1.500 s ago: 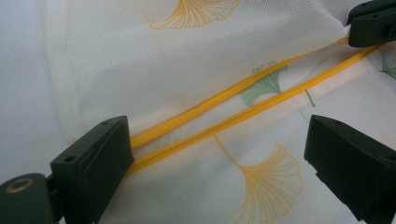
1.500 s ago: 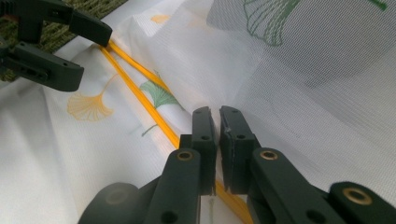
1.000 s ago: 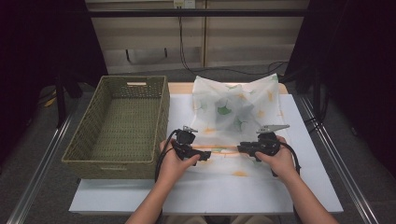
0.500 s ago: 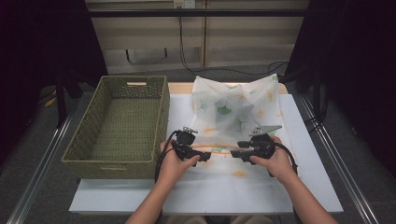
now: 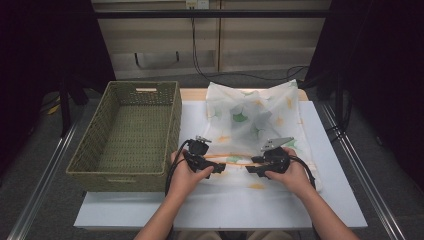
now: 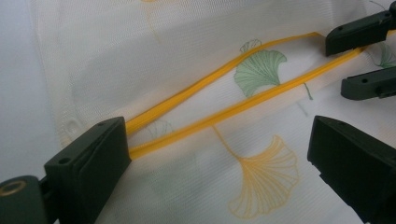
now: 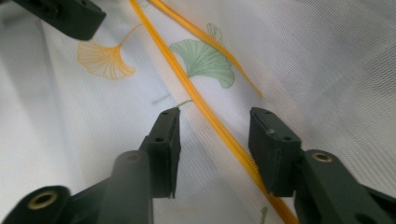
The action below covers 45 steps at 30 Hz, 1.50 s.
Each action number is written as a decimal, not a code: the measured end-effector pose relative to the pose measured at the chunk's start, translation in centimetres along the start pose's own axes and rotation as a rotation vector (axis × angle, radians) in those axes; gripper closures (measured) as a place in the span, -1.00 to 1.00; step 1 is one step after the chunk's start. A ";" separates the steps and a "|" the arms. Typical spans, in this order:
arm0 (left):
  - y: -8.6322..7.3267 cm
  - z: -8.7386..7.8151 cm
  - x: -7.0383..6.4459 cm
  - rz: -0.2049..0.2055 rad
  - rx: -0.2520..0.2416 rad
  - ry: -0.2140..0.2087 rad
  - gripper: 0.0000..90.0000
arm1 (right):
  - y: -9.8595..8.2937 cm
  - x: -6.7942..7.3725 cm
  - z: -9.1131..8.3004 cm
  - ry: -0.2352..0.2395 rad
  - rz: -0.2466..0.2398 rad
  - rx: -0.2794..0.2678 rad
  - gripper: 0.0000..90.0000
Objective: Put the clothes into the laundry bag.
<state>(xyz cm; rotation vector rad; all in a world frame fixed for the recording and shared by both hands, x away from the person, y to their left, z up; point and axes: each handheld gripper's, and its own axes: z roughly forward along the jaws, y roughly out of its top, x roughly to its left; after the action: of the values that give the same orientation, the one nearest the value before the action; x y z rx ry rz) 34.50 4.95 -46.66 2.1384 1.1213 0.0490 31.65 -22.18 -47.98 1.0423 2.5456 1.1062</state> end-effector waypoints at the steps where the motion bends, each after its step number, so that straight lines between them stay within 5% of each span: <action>1: 0.0 -0.1 0.1 0.004 0.004 -0.002 -0.88 | 0.0 0.0 0.0 -0.004 -0.014 0.003 0.33; 6: 0.1 -0.4 0.1 -0.002 -0.005 -0.003 -0.88 | 0.0 0.1 0.1 -0.019 -0.048 0.007 0.53; 14: 0.0 -0.8 0.1 -0.005 -0.012 0.003 -0.88 | 0.2 0.4 0.3 -0.013 -0.038 0.015 0.98; 18: -0.1 -0.8 0.0 0.000 -0.002 0.001 -0.88 | 0.3 0.4 0.3 -0.012 -0.019 0.020 1.00; 27: -0.2 -1.2 -0.2 -0.005 -0.007 -0.001 -0.87 | -0.4 -0.5 -1.2 -0.017 0.018 -0.061 1.00; 38: -0.5 -1.2 0.0 -0.008 0.010 0.018 -0.84 | -1.1 -0.6 -2.2 -0.035 0.012 -0.095 1.00; 45: -0.6 -1.4 0.0 -0.026 0.014 -0.010 -0.77 | -1.4 -1.0 -2.7 -0.037 0.031 -0.120 0.99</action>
<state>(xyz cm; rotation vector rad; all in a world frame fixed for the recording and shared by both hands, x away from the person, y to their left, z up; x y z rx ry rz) 33.59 6.00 -46.02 2.1341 1.1469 0.0189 30.53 -25.11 -47.17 1.0655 2.4094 1.2197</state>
